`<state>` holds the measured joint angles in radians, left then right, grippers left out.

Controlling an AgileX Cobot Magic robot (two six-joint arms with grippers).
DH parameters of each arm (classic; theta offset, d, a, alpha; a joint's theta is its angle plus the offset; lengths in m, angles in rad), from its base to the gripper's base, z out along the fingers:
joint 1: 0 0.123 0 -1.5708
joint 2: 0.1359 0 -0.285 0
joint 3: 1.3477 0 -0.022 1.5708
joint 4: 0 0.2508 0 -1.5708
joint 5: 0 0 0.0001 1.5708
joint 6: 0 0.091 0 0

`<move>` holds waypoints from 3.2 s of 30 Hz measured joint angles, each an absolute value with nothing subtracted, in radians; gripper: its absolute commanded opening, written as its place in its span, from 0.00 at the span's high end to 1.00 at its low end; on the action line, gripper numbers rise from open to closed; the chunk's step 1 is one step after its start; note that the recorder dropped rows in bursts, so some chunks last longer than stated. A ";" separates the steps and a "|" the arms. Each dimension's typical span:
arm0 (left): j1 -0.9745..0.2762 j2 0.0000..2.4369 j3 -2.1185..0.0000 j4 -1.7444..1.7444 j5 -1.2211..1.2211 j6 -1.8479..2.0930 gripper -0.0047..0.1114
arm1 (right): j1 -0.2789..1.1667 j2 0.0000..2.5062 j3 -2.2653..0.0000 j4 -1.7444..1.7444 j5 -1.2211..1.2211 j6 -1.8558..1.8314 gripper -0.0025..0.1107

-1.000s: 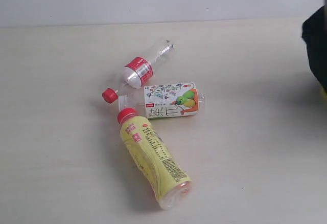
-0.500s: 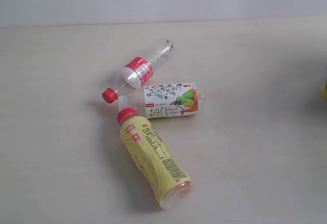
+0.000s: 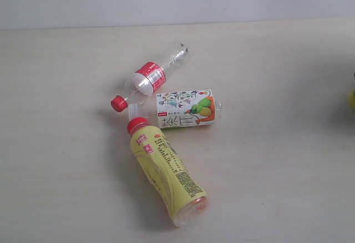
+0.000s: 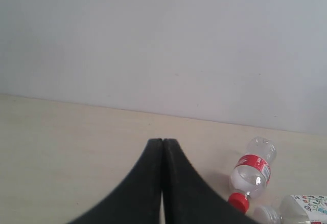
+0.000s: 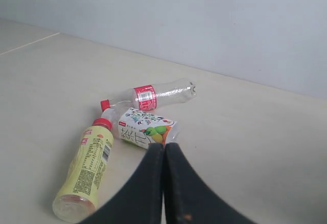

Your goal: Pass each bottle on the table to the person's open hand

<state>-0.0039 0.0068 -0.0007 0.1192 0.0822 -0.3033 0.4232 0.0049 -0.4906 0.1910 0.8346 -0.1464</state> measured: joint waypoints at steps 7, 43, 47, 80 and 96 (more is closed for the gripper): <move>-0.004 0.007 -0.001 0.119 0.082 -0.303 0.96 | 0.423 0.005 -0.491 0.191 0.835 -0.146 0.98; -0.004 0.007 -0.001 0.119 0.082 -0.303 0.96 | 0.423 0.005 -0.491 0.195 0.826 -0.148 0.98; -0.004 0.007 -0.001 0.119 0.082 -0.303 0.96 | 0.423 0.005 -0.491 0.195 0.826 -0.148 0.98; -0.004 0.007 -0.001 0.119 0.082 -0.303 0.96 | 0.423 0.005 -0.487 0.352 0.779 -0.143 0.98; -0.004 0.007 -0.001 0.119 0.082 -0.303 0.96 | 0.423 0.719 -0.555 0.579 0.796 -0.428 0.95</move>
